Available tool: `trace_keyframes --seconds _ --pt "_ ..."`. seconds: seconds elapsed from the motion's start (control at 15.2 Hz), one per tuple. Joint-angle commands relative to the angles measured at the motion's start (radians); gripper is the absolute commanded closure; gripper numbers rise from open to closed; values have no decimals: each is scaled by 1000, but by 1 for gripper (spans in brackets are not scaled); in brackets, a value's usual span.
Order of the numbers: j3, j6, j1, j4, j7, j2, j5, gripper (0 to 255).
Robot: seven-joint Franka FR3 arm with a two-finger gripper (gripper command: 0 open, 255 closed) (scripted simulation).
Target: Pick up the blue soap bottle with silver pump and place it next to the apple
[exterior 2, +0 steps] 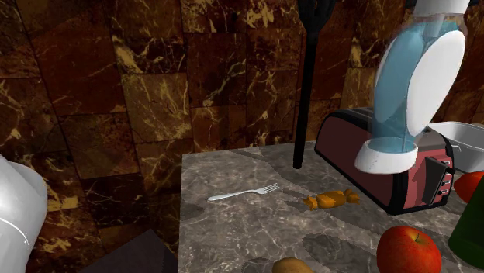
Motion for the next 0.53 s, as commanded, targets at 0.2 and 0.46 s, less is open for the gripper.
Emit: trace_keyframes --seconds 0.2,0.46 --pt "-76 -70 -73 161 -143 97 20 255" --pt "-70 2 -66 47 -137 53 7 255"
